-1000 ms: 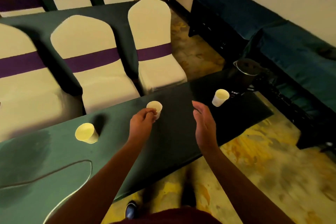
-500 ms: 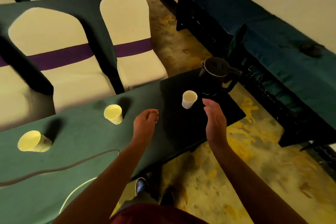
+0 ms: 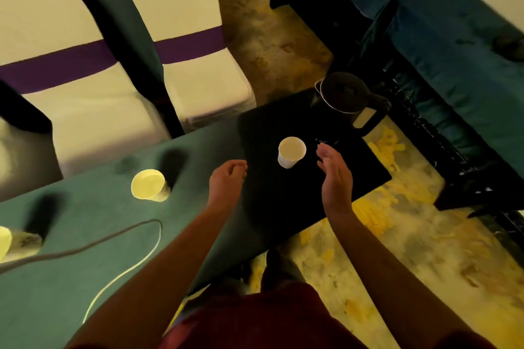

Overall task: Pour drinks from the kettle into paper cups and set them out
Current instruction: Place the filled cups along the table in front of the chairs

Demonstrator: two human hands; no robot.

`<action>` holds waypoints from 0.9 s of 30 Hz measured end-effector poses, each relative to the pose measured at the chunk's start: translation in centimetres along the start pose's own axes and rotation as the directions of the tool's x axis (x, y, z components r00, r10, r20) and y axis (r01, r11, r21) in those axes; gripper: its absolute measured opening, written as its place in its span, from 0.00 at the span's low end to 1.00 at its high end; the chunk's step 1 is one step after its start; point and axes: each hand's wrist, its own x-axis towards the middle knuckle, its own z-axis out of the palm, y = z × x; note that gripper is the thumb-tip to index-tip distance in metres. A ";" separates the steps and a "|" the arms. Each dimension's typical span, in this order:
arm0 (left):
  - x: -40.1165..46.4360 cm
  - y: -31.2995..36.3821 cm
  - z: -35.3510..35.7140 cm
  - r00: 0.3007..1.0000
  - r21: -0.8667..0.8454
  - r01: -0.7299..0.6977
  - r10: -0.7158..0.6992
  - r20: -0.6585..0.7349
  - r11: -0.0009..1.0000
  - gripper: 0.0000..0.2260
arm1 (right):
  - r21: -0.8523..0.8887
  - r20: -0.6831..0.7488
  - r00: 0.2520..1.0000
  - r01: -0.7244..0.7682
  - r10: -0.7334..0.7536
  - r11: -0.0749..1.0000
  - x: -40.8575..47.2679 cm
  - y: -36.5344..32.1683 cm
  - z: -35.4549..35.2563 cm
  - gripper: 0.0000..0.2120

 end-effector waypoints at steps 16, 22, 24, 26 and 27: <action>6.2 0.8 8.0 0.938 -0.153 0.330 -0.341 -0.057 0.932 0.13 | -0.113 0.382 0.910 -0.128 0.162 0.985 10.0 5.3 4.9 0.21; 6.9 1.5 8.6 0.918 -0.088 0.377 -0.385 -0.095 0.922 0.12 | -0.089 0.483 0.851 -0.187 0.207 0.978 11.8 7.0 4.2 0.21; 7.0 1.7 8.5 0.914 -0.080 0.392 -0.398 -0.079 0.917 0.12 | -0.084 0.519 0.831 -0.183 0.199 0.980 11.9 7.4 3.8 0.22; 7.1 1.8 8.3 0.909 -0.085 0.407 -0.412 -0.064 0.910 0.13 | -0.079 0.545 0.815 -0.182 0.196 0.980 12.3 7.4 3.7 0.22; 7.2 1.8 8.3 0.903 -0.095 0.420 -0.426 -0.061 0.903 0.12 | -0.073 0.550 0.811 -0.188 0.197 0.979 12.4 7.3 3.7 0.22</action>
